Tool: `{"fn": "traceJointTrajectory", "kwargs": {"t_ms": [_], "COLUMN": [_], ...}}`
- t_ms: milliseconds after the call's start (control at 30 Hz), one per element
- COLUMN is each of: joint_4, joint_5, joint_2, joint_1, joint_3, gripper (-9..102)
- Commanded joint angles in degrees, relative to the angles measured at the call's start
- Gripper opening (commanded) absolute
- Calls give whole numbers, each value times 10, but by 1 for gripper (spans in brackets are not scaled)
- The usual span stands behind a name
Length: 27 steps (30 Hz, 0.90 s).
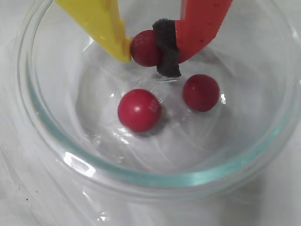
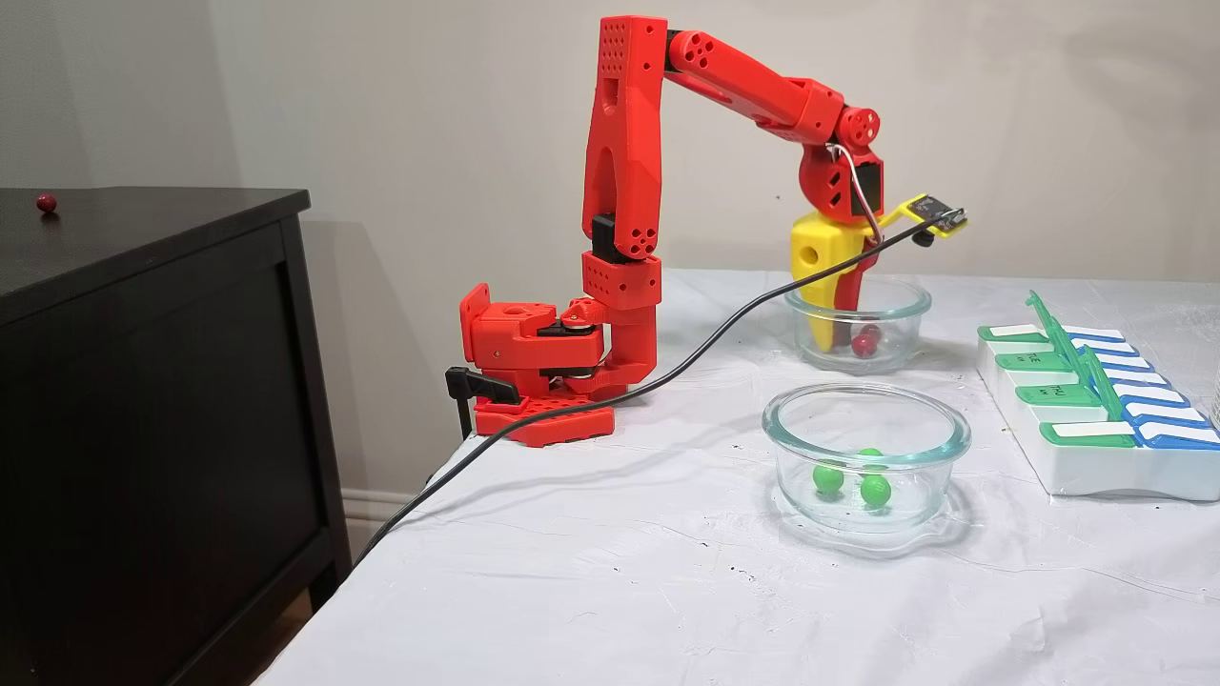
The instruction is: Sort medicines into box.
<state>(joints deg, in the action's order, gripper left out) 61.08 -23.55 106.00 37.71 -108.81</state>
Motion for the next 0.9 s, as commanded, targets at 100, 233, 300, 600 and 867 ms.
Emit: {"fn": "traceJointTrajectory", "kwargs": {"t_ms": [100, 233, 300, 600, 867], "joint_4": [40, 46, 30, -21, -49], "joint_5": [70, 121, 147, 174, 172], "joint_2": [152, 128, 89, -81, -105], "joint_1": [-49, -141, -186, -227, -212], "joint_3": [157, 228, 250, 273, 277], "gripper": [0, 0, 0, 0, 0]}}
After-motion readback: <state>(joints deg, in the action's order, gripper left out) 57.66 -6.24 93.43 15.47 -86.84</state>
